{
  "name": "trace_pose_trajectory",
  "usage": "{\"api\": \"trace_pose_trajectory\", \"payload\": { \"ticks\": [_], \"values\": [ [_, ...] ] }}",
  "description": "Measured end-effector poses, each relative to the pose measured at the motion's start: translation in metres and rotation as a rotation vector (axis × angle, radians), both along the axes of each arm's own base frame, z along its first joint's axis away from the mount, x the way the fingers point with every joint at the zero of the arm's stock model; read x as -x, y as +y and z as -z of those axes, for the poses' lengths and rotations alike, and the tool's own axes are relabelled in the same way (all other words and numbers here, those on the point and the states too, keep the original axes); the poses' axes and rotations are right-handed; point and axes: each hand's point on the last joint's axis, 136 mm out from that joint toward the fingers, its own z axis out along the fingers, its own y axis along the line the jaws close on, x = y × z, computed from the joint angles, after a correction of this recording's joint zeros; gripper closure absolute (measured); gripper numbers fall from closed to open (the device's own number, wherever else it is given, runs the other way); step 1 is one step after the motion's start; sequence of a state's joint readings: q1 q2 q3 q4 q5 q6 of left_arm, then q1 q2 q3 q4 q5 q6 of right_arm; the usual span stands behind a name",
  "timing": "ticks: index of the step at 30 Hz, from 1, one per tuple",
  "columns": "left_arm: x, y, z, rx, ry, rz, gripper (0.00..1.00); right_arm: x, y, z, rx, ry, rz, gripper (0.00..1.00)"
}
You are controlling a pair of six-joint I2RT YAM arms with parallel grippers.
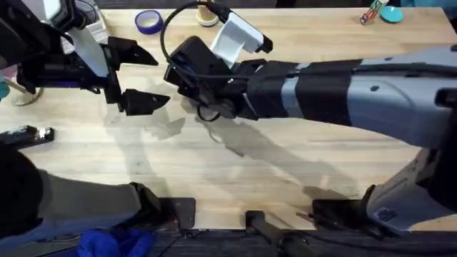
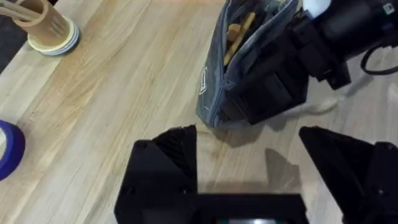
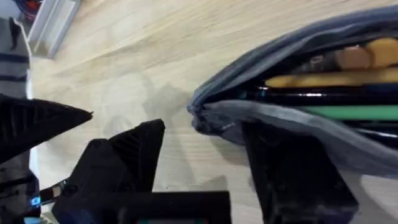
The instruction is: Unzip the bag, pick up the pens from the table one at a time and place them inside, then zip the bag closed.
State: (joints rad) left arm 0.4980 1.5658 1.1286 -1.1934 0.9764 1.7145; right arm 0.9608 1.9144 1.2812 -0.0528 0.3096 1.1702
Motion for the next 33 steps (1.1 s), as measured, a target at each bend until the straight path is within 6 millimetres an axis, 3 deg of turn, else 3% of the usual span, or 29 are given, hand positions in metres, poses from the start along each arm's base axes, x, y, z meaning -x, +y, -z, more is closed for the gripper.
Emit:
{"api": "trace_pose_trajectory", "payload": {
  "ticks": [11,20,26,28,33],
  "values": [
    [0.0,0.0,0.0,0.0,0.0,0.0,0.007,-0.003,-0.006,0.004,0.014,0.011,0.01,0.46],
    [0.0,0.0,0.0,0.0,0.0,0.0,0.008,-0.004,-0.008,0.005,0.022,0.012,0.014,0.534],
    [0.0,0.0,0.0,0.0,0.0,0.0,0.008,-0.006,-0.013,0.007,0.031,0.022,0.021,0.65],
    [0.0,0.0,0.0,0.0,0.0,0.0,0.008,-0.007,-0.015,0.008,0.036,0.025,0.024,0.738],
    [0.0,0.0,0.0,0.0,0.0,0.0,0.008,-0.008,-0.016,0.008,0.037,0.023,0.027,0.807]
  ]
}}
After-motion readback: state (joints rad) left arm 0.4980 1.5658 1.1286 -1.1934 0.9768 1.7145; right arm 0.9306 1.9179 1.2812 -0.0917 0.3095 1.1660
